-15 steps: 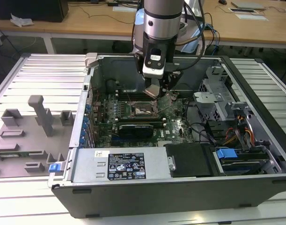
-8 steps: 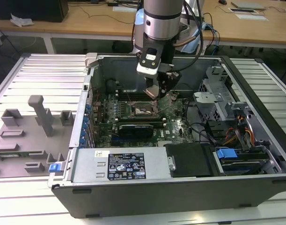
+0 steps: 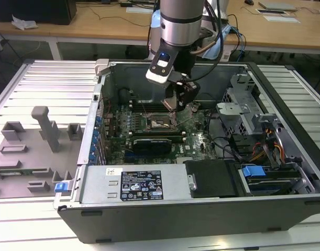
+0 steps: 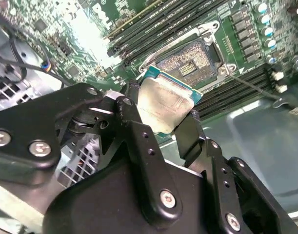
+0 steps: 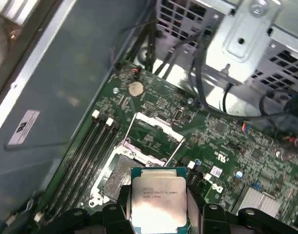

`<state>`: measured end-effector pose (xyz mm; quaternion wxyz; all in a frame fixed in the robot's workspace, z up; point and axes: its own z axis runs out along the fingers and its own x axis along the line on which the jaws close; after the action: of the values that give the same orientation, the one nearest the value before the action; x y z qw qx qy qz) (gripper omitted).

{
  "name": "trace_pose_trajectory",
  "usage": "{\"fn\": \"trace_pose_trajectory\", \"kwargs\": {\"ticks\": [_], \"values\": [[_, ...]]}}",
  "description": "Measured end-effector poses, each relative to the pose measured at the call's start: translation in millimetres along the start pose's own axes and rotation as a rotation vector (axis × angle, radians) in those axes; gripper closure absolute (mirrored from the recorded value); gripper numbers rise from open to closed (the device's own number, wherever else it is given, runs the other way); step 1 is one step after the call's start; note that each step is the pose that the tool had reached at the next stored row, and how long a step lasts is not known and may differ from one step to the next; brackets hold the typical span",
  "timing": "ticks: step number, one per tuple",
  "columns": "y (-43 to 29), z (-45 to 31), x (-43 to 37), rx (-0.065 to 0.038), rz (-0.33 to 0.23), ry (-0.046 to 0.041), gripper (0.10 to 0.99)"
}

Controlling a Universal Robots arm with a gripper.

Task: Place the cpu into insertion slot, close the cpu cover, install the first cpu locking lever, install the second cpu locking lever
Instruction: 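Place the cpu into insertion slot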

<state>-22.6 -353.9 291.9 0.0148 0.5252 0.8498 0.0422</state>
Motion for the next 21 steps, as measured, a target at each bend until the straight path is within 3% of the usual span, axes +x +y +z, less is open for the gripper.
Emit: {"fn": "trace_pose_trajectory", "kwargs": {"ticks": [4, 8, 11, 14, 21], "values": [[-0.2, 2.8, -0.1, -0.003, 0.14, -0.0122, 0.545], [-0.4, 4.3, -0.1, -0.004, 0.213, -0.0185, 0.545], [-0.8, 9.0, -0.2, -0.006, 0.316, -0.0277, 0.545], [-1.4, 14.1, -0.1, -0.007, 0.365, -0.0319, 0.545], [-5.3, 22.9, 9.2, -0.014, 0.374, -0.0352, 0.545]]}}
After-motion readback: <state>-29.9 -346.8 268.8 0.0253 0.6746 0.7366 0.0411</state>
